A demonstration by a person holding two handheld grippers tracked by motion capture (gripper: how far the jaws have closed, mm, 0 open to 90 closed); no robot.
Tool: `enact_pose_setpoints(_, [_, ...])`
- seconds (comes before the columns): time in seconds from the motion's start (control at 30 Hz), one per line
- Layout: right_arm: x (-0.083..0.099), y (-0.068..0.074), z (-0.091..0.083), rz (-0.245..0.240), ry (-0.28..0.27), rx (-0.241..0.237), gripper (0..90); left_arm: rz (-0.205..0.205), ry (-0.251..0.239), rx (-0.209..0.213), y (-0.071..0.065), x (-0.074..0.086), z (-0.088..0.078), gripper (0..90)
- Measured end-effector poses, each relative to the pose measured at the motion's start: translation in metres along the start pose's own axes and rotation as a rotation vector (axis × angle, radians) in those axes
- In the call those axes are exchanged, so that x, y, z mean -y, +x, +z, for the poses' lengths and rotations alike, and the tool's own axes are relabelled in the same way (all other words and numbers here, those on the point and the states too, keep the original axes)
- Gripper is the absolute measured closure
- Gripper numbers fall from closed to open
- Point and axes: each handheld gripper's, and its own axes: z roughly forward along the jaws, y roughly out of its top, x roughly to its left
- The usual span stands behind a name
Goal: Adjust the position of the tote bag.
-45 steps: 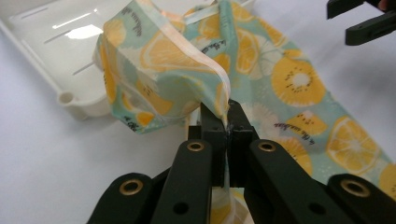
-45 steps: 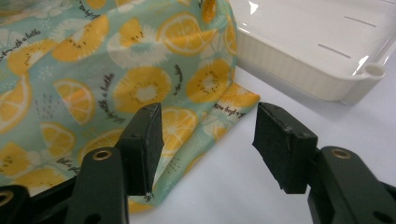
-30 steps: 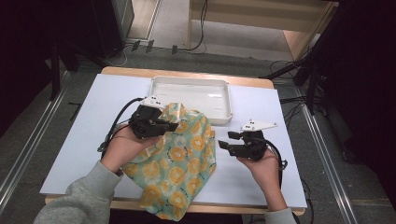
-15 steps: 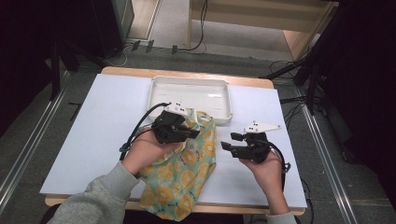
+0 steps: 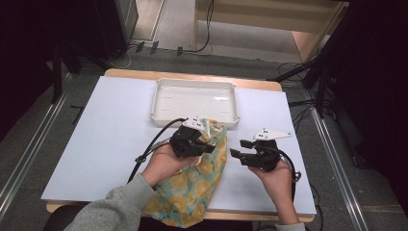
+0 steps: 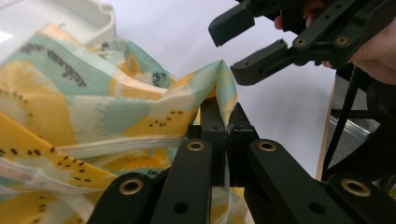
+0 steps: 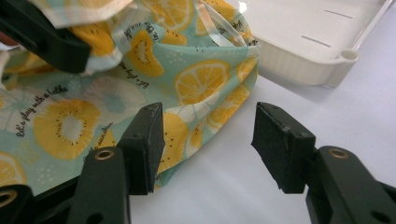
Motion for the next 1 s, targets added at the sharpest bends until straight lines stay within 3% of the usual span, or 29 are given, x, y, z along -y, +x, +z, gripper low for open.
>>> enact_pose_setpoints(0.13, [0.001, 0.000, 0.001, -0.001, 0.002, -0.003, 44.8, -0.016, -0.002, 0.020, 0.002, 0.008, 0.008, 90.0])
enact_pose_setpoints(0.33, [0.002, 0.001, 0.004, 0.004, 0.014, -0.010, 44.8, -0.018, 0.009, 0.008, 0.005, 0.013, 0.011, 88.5])
enact_pose_setpoints(0.53, [0.002, 0.001, 0.004, 0.002, 0.016, -0.010, 44.9, -0.026, 0.006, 0.009, 0.005, 0.011, 0.003, 67.7])
enact_pose_setpoints(1.0, [-0.003, 0.006, 0.003, -0.013, 0.010, -0.023, 47.1, -0.037, 0.013, -0.022, 0.005, 0.008, -0.019, 45.1])
